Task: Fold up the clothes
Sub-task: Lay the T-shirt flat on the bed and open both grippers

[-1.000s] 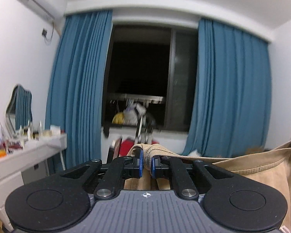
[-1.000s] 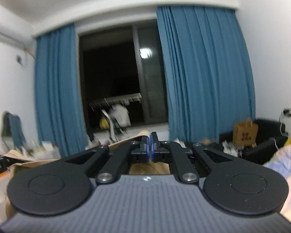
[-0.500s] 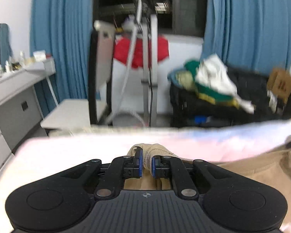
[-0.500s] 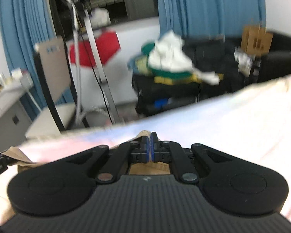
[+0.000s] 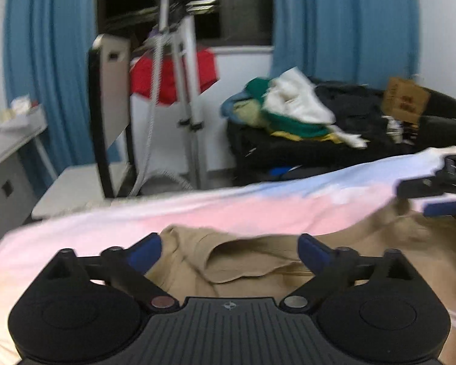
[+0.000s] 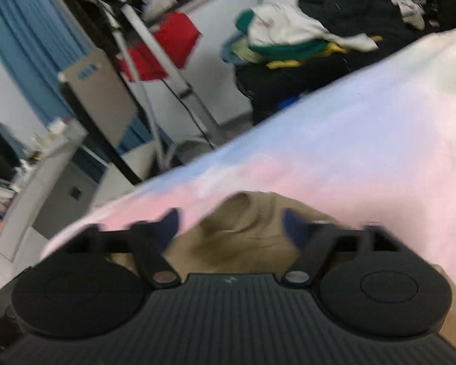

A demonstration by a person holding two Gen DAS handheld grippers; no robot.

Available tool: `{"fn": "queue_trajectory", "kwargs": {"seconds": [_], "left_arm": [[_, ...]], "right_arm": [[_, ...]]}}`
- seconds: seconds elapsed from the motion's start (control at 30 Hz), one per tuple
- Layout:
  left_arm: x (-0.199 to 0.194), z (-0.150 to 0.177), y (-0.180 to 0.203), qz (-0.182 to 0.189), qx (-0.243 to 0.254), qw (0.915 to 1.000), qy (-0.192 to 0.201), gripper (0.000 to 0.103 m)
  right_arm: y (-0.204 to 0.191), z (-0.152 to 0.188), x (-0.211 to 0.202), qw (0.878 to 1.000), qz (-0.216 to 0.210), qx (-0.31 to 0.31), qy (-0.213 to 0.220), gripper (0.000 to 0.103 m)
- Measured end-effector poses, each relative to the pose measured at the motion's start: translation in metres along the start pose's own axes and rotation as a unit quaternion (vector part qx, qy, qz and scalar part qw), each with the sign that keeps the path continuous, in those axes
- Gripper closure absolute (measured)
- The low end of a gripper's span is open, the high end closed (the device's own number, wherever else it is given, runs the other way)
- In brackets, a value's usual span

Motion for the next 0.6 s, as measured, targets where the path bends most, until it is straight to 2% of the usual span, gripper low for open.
{"fn": "queue_trajectory", "kwargs": {"seconds": [0.1,0.27,0.4,0.47,0.53,0.6], "left_arm": [[-0.041,-0.002,0.0,0.024,-0.002,0.9995,0.021,0.002],[-0.13,0.022,-0.03,0.049,-0.088,0.9937,0.05,0.001],[-0.192,0.069,-0.067,0.036,-0.147,0.9876,0.041,0.001],[-0.219,0.092,-0.08,0.014,-0.155,0.9874,0.03,0.001],[-0.241,0.116,-0.09,-0.014,-0.158,0.9871,0.023,0.001],[-0.262,0.14,-0.099,-0.017,-0.184,0.9826,0.021,0.001]], "right_arm": [[-0.016,0.01,-0.027,1.0,-0.002,-0.018,0.019,0.021],[-0.031,0.044,-0.09,0.999,-0.015,-0.024,0.042,0.021],[-0.039,0.083,-0.146,0.998,-0.014,-0.029,0.048,0.021],[-0.041,0.104,-0.174,0.998,-0.013,-0.028,0.046,0.021],[-0.042,0.123,-0.202,0.999,-0.013,-0.015,0.043,0.021],[-0.039,0.143,-0.23,0.999,-0.022,0.014,0.042,0.021]]}}
Point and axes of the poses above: each gripper's, at about its wrist camera, not at the fingertips, and x roughly the way its jaws point, y to its right, z to its underside, the point moved 1 cm from there along x, roughly the way its jaws point, and after that the axes turned 9 degrees about x, right-handed, at the moved point
